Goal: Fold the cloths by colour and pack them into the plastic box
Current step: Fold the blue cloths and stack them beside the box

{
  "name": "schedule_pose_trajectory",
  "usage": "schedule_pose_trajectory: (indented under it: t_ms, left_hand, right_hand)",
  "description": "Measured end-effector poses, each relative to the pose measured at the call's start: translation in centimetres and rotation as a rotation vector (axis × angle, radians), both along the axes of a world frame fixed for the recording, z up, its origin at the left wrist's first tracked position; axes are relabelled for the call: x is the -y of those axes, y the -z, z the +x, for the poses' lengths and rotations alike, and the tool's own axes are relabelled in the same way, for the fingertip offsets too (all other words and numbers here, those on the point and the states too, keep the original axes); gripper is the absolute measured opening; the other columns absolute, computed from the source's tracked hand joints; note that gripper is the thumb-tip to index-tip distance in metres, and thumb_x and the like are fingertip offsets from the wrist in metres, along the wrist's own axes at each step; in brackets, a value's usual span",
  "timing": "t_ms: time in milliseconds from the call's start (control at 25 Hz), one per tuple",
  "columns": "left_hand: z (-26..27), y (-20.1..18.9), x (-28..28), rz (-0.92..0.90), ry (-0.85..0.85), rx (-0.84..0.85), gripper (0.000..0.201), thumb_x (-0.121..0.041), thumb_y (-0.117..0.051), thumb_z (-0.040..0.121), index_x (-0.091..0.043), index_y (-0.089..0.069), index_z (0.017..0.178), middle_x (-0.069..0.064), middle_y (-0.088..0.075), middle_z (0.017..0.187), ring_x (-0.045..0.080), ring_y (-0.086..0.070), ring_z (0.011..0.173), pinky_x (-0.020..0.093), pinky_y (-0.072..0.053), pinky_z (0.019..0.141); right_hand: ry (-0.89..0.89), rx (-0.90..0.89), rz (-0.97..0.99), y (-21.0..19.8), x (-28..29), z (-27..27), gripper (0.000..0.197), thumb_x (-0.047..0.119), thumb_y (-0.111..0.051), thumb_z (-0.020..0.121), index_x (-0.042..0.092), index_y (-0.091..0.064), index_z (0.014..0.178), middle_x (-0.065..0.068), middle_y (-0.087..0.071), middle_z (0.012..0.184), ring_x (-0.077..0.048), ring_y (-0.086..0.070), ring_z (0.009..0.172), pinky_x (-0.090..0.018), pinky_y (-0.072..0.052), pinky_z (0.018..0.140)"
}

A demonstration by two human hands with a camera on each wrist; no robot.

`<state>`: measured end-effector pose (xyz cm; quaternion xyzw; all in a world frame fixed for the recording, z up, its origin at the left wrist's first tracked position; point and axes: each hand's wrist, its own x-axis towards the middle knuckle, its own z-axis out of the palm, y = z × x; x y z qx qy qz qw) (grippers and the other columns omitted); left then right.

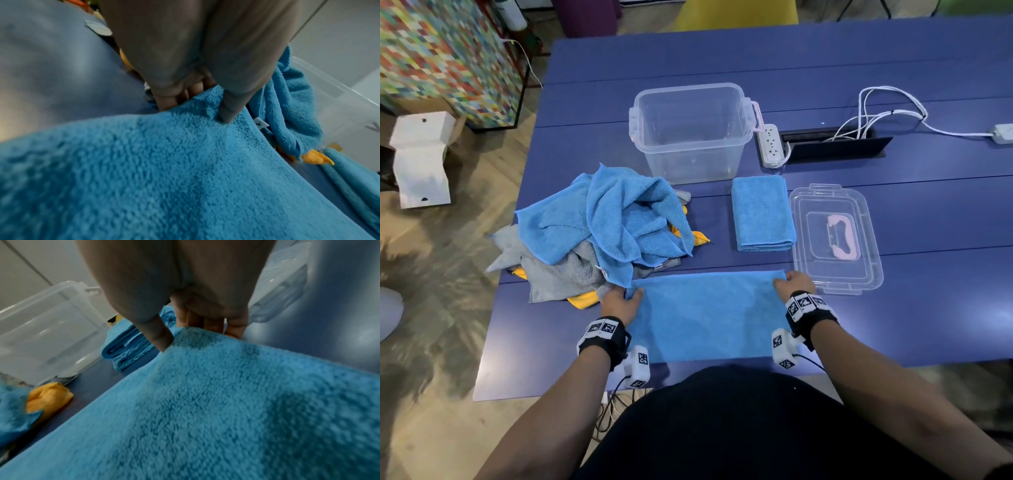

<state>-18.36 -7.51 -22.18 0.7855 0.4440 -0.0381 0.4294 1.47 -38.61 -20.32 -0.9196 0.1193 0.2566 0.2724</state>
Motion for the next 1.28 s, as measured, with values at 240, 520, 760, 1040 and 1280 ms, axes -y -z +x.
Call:
schedule_pose_trajectory:
  t_ms: [240, 520, 760, 1040, 1280]
  left_hand:
    - [-0.1, 0.9, 0.5, 0.067, -0.069, -0.024, 0.032, -0.034, -0.068, 0.088, -0.004, -0.071, 0.100, 0.014, -0.071, 0.098, 0.033, -0.064, 0.096, 0.032, -0.047, 0.079]
    - [-0.1, 0.4, 1.2, 0.215, -0.062, -0.064, 0.071, -0.033, -0.078, 0.078, -0.001, -0.047, 0.134, 0.024, -0.047, 0.129, 0.039, -0.041, 0.126, 0.048, -0.040, 0.101]
    - [0.4, 1.2, 0.2, 0.126, -0.008, -0.143, 0.035, -0.036, -0.072, 0.083, -0.005, -0.066, 0.099, 0.019, -0.062, 0.112, 0.036, -0.048, 0.120, 0.042, -0.043, 0.099]
    - [-0.9, -0.5, 0.8, -0.046, -0.063, -0.113, 0.047, -0.045, -0.073, 0.082, -0.012, -0.058, 0.111, 0.003, -0.065, 0.098, 0.027, -0.063, 0.096, 0.035, -0.050, 0.083]
    - [-0.1, -2.7, -1.0, -0.092, 0.323, -0.367, 0.039, -0.045, -0.057, 0.094, -0.013, -0.059, 0.117, 0.011, -0.068, 0.110, 0.029, -0.067, 0.081, 0.032, -0.056, 0.064]
  right_hand:
    - [-0.054, 0.065, -0.017, 0.4, 0.6, -1.0, 0.017, 0.018, -0.055, 0.093, 0.005, -0.058, 0.103, -0.013, -0.056, 0.090, -0.029, -0.055, 0.082, -0.029, -0.040, 0.066]
    - [-0.030, 0.171, -0.026, -0.2, 0.5, -1.5, 0.034, 0.024, -0.066, 0.087, 0.011, -0.052, 0.114, -0.013, -0.058, 0.111, -0.032, -0.060, 0.092, -0.037, -0.048, 0.075]
    - [-0.481, 0.156, -0.031, 0.9, 0.0, -3.0, 0.019, 0.025, -0.066, 0.085, 0.021, -0.060, 0.102, -0.001, -0.051, 0.108, -0.022, -0.059, 0.089, -0.035, -0.051, 0.082]
    - [-0.537, 0.199, -0.085, 0.7, 0.7, -4.2, 0.054, 0.044, -0.069, 0.082, 0.029, -0.053, 0.131, -0.005, -0.042, 0.132, -0.026, -0.042, 0.126, -0.040, -0.039, 0.103]
    - [-0.779, 0.159, -0.386, -0.1, -0.4, -4.9, 0.096, 0.076, -0.054, 0.075, 0.033, -0.017, 0.152, -0.007, -0.020, 0.152, -0.027, -0.020, 0.140, -0.043, -0.026, 0.112]
